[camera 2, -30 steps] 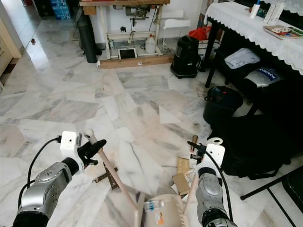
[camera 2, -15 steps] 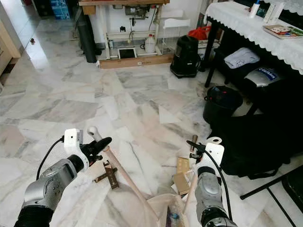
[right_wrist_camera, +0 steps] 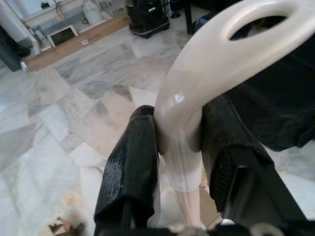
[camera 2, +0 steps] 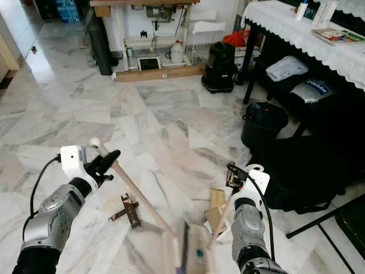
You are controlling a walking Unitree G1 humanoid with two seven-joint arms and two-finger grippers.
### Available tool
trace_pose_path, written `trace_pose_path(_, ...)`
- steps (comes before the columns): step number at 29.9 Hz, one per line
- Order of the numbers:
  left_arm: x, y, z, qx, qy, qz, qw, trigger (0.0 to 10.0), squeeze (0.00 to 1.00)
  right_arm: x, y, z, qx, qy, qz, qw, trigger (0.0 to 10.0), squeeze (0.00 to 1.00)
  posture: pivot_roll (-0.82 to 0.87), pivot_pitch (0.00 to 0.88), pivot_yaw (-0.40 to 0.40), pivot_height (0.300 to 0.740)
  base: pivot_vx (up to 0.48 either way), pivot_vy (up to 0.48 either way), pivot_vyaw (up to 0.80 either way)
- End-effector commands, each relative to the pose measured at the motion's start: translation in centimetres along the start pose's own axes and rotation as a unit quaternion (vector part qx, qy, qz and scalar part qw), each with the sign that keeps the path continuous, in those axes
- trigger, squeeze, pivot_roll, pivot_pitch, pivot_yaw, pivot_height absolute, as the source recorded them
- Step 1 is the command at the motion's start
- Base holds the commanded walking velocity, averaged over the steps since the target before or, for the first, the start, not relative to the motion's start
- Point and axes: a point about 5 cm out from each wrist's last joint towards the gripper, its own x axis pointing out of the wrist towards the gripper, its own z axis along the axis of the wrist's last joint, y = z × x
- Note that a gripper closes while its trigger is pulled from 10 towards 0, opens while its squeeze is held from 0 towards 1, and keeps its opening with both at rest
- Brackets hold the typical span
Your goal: Sweep floor
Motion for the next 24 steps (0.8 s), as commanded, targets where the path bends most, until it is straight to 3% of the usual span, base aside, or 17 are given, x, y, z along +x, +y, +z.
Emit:
trace_pose_path(1,0.1,-0.1,1.8,0.039,-0.048,0.010,0.998,10.0,0.00,0.1,0.6,-0.2,0.022,0.010,0.008,1.000,10.0,0.00,0.03,0.000,0.000,0.740,0.000,0.000,0.00)
trace_pose_path(6,0.0,0.7,2.1,0.091,-0.072,0.049,0.992,10.0,0.00,0.2,0.4,0.0,0.032,0.004,0.007,0.999,10.0,0.00,0.02,0.000,0.003,0.740,0.000,0.000,0.00)
trace_pose_path(12,0.4,0.9,3.2,0.120,-0.108,0.063,0.985,10.0,0.00,0.4,-0.4,0.9,0.039,-0.016,-0.003,0.999,10.0,0.00,0.02,0.000,0.004,0.740,0.000,0.000,0.00)
trace_pose_path(24,0.7,0.9,3.7,0.136,-0.140,0.085,0.977,10.0,0.00,0.9,-1.6,3.2,0.047,-0.066,-0.014,0.997,10.0,0.00,0.01,0.000,-0.010,0.740,0.000,0.000,0.00)
